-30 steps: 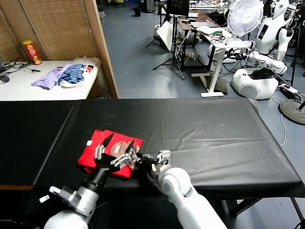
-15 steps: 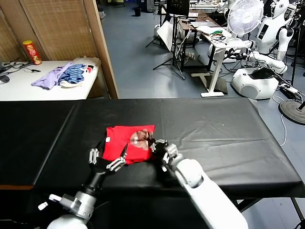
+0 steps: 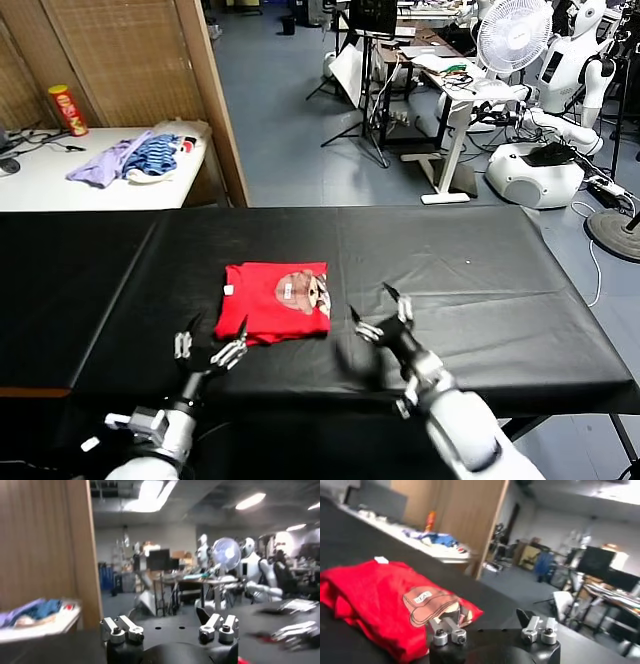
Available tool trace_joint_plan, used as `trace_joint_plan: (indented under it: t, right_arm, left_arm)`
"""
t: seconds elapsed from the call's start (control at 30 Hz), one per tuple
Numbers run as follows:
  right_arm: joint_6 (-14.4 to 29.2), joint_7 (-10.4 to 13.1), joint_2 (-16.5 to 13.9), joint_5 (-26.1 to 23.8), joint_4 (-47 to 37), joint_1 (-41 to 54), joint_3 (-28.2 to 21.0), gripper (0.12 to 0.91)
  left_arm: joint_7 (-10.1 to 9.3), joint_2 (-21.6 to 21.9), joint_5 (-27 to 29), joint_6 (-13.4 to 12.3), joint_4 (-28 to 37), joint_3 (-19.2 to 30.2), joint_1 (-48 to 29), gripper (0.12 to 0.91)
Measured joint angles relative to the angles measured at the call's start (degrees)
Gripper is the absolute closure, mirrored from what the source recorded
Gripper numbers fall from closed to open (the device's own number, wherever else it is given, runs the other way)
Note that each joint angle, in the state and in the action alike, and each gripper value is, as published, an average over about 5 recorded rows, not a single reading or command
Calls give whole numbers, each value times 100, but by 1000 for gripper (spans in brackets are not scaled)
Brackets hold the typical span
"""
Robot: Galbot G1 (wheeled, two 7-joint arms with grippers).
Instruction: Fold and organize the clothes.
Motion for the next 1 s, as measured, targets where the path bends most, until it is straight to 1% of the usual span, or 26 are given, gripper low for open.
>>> trace_joint_plan:
  t: [0.1, 0.2, 0.3, 0.37, 0.47, 0.53, 0.63, 0.7, 0.77, 0.83, 1.0]
  right_arm:
    - [192, 414, 162, 82, 560, -889, 422, 228]
    - [282, 703, 312, 83, 1105, -1712, 774, 227]
    - [158, 948, 407, 81, 1609, -2468, 1043, 227]
    - [-32, 1081, 463, 103, 1905, -2929, 1182, 227]
    - [-388, 1178, 493, 240, 2278, -3502, 1353, 227]
    - [-696, 1227, 476, 406, 2481, -3767, 1438, 227]
    - [-1190, 1363, 452, 707, 2702, -3975, 1497, 227]
    - [-1434, 1459, 452, 867, 2790, -4044, 1507, 227]
    - [-1579, 1503, 455, 955, 2843, -4094, 1515, 227]
    - [-1643, 1508, 457, 983, 2871, -4134, 1524, 227]
    - [-1721, 1508, 459, 1012, 2907, -4188, 1538, 227]
  left_arm:
    - [-141, 140, -122, 68, -119, -8, 198, 232]
    - [-297, 264, -69, 196, -232, -40, 442, 232]
    - [-547, 315, -126, 465, -348, -93, 703, 232]
    - [-646, 324, -316, 675, -432, -142, 886, 232]
    - [-668, 342, -626, 979, -585, -269, 1171, 232]
    - [-669, 354, -737, 1155, -709, -380, 1353, 232]
    - [-717, 356, -821, 1442, -908, -541, 1578, 232]
    - [-740, 351, -890, 1641, -1036, -636, 1690, 232]
    - [-738, 349, -949, 1806, -1147, -719, 1776, 232]
    - [-729, 350, -980, 1918, -1228, -787, 1834, 232]
    - [-709, 345, -979, 2009, -1306, -871, 1877, 232]
